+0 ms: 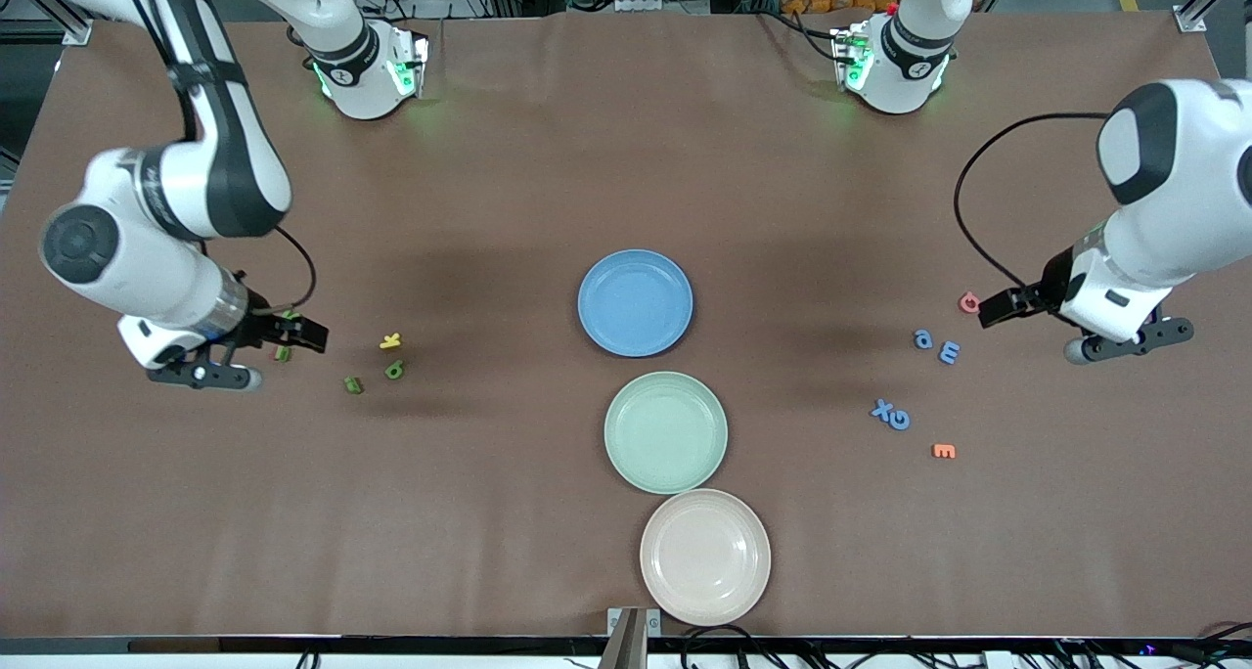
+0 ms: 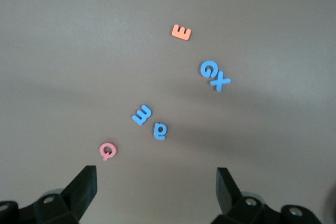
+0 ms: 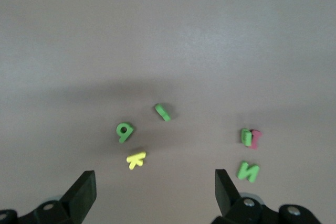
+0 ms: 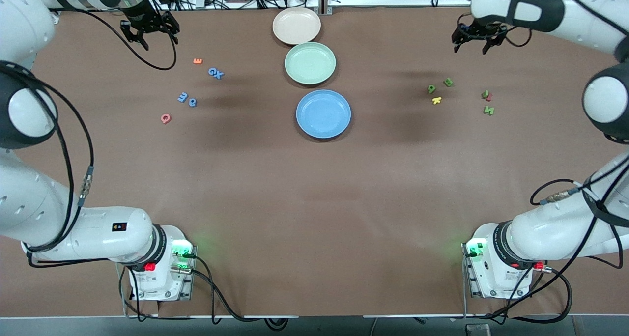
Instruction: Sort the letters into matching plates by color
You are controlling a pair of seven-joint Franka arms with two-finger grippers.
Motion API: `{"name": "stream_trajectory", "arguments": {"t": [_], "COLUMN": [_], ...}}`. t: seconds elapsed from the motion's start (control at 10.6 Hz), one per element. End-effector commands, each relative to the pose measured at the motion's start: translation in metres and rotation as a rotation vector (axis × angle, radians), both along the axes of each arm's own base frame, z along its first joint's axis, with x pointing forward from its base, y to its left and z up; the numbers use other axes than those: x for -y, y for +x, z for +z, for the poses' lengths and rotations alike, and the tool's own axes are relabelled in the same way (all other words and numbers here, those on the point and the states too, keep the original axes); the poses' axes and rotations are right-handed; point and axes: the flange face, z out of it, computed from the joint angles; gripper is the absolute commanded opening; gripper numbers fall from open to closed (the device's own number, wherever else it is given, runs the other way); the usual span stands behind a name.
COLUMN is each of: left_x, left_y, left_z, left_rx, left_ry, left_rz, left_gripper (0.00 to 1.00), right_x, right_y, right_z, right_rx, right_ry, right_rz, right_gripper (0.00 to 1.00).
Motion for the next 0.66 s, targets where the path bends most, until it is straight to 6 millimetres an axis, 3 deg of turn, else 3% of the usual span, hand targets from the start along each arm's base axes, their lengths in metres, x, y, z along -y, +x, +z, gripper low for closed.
{"name": "stream_trajectory", "arguments": {"t": [0.0, 0.19, 0.28, 0.38, 0.56], "left_x": [0.008, 0.020, 0.033, 0.046, 0.053], "left_y": [0.019, 0.027, 0.032, 0.038, 0.051], "left_z": [-0.044, -0.077, -0.098, -0.118, -0.147], "left_rx": [0.023, 0.017, 0.026, 0.045, 0.062], "left_ry": [0.019, 0.024, 0.027, 0.024, 0.033], "left_rz": [0.138, 0.282, 0.364, 0.451, 0.569], "left_gripper": [1.00, 1.00, 1.00, 1.00, 1.00], "right_x": [-0.010, -0.020, -0.019, -0.014, -0.010], "right_y": [0.014, 0.017, 0.020, 0.018, 0.016], "right_z": [-0.046, -0.079, -0.091, -0.100, -0.111], "right_rx": [0.008, -0.003, 0.021, 0.041, 0.048], "right_ry": [0.000, -0.015, -0.012, -0.009, -0.004], "right_rz": [0.004, 0.069, 0.116, 0.106, 0.089], "right_gripper": [1.00, 1.00, 0.92, 0.87, 0.88]}}
